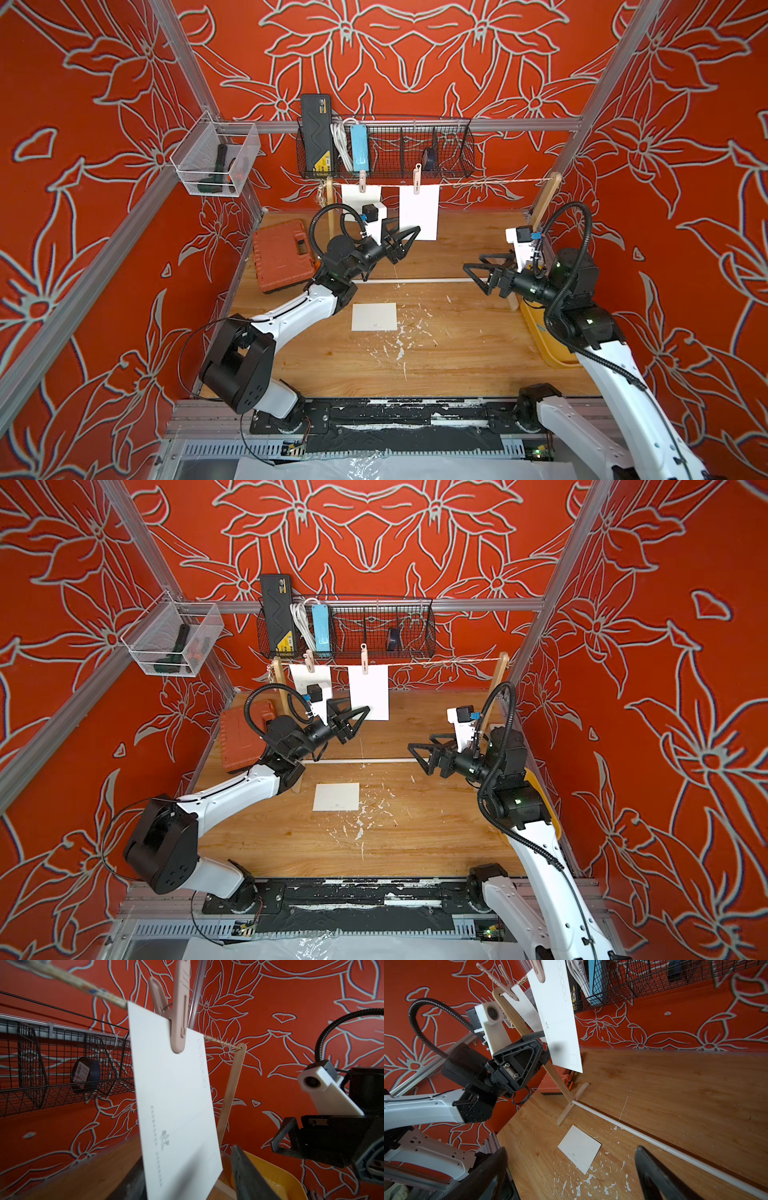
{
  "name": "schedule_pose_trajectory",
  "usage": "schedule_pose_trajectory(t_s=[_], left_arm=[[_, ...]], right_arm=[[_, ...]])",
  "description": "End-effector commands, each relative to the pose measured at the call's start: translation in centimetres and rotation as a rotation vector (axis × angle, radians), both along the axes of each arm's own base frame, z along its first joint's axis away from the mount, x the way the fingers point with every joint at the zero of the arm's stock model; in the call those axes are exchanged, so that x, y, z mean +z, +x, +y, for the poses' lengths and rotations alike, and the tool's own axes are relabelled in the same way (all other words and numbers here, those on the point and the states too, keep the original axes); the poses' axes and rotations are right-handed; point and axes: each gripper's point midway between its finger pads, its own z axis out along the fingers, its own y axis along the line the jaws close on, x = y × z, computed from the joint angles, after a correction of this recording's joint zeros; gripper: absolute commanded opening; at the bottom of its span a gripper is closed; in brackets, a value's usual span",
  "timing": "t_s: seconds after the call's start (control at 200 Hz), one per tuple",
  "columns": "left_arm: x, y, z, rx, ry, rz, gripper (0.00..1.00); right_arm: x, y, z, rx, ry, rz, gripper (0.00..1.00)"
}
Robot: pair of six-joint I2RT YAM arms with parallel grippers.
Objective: Remove the postcards from the strings
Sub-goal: Pinch the postcard on the clothesline.
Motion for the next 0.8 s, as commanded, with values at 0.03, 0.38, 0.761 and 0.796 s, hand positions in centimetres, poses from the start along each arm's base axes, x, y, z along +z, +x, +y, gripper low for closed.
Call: schedule_pose_trajectory(t_s=[0.03,0.38,0.761,0.796], left_arm=[[1.4,-1.7,0.3,-0.052,-0.038,-0.022,0.54],[1.2,-2.8,0.5,-0.103,-0.094,0.001,0.34],[1.6,-2.4,0.8,-0.063,-0.082,0.023,0.09],[1.7,-2.2,0.9,-0.051,-0.072,0.026,0.05]], right_arm=[[1.8,0.0,0.1,-0.003,0.004,-0.047,0.96],[1.8,0.2,0.1,-0.007,0.008,-0.038,0.95],[1.9,0.4,0.1,-0.011,0.002,-0.037,0.95],[2.1,0.4,0.1,-0.01,0.001,-0.039,0.94]])
